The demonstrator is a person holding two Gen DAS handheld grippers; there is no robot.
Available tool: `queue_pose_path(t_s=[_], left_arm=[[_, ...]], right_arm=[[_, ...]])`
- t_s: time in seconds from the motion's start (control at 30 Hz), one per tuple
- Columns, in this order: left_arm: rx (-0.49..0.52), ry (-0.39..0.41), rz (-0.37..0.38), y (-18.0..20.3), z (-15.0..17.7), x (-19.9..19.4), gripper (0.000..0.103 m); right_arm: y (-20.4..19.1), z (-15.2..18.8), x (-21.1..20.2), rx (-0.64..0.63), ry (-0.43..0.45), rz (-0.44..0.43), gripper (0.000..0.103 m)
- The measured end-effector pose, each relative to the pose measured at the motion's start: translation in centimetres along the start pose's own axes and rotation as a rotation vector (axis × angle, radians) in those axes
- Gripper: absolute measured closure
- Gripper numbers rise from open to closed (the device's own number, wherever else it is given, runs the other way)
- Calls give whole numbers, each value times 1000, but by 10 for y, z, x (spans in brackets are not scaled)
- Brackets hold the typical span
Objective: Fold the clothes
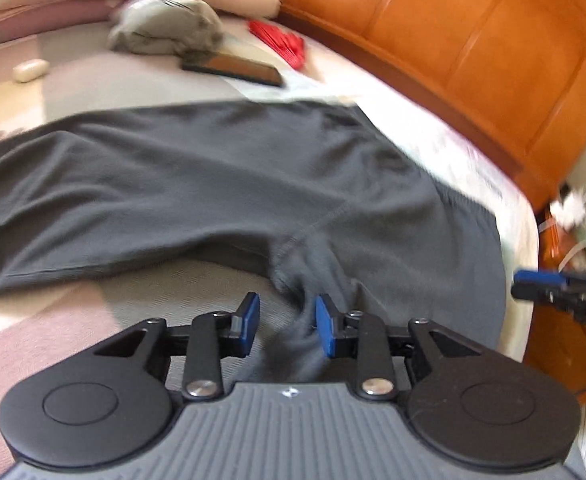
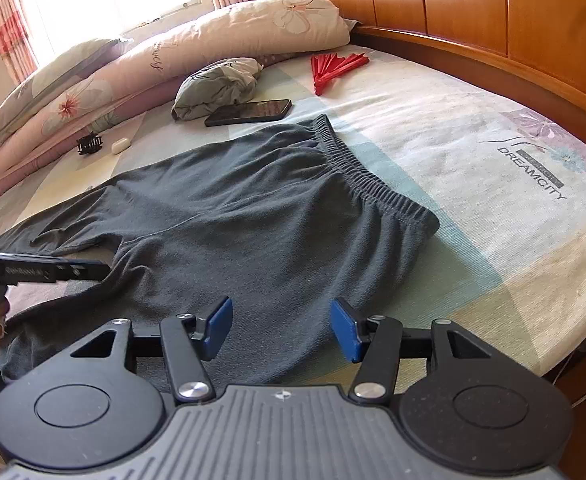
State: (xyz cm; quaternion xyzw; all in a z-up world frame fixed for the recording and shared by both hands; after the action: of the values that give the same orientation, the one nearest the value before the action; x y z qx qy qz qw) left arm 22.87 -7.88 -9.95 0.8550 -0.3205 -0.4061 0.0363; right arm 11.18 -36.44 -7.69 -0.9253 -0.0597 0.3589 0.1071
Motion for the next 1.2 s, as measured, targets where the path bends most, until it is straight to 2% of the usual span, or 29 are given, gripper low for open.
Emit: queue_pose_path(t_s=[0.23, 0.33, 0.43, 0.5, 0.57, 0.8, 0.9, 1.0, 1.1, 1.2], left_arm=[[13, -35, 30, 6, 1, 17, 76], [26, -18, 19, 12, -2, 29, 78], [3, 2, 16, 12, -5, 38, 87], [-26, 7, 22, 9, -7, 39, 96], [-54, 17, 33, 4, -12, 36, 98], [-85, 92, -24, -21, -41, 14, 98], [-79, 74, 4, -24, -39, 7, 98], [-71, 3, 48, -23, -25, 8, 95], [-48, -48, 49, -19, -7, 13, 93], [-39, -51, 70, -13, 1, 13, 87]], right_arm=[[-1, 2, 5, 18, -7, -10, 43], [-4, 2, 4, -3, -3, -3, 43], [-4, 1, 2, -10, -1, 1, 43], [-5, 2, 2, -6, -3, -2, 43], [-6, 3, 3, -6, -6, -7, 43], [-16, 7, 8, -28, -24, -38, 43], [-22, 7, 9, -42, -27, -52, 42], [-26, 8, 9, -51, -29, -59, 42], [-29, 8, 10, -58, -32, -69, 42], [-33, 7, 10, -69, -31, -73, 42]])
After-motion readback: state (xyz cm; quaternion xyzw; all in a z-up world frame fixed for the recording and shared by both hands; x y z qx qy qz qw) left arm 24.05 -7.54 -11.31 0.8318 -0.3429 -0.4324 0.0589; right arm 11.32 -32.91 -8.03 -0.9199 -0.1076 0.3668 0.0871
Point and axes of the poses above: each gripper's, at about its wrist camera, not at the fingertips, and x roughly the way its jaws point, y to its right, z to its underside, the point moved 4 cm from there along x, roughly the way its jaws point, and after that the axes turned 2 degrees about y, right-handed, at the moved point
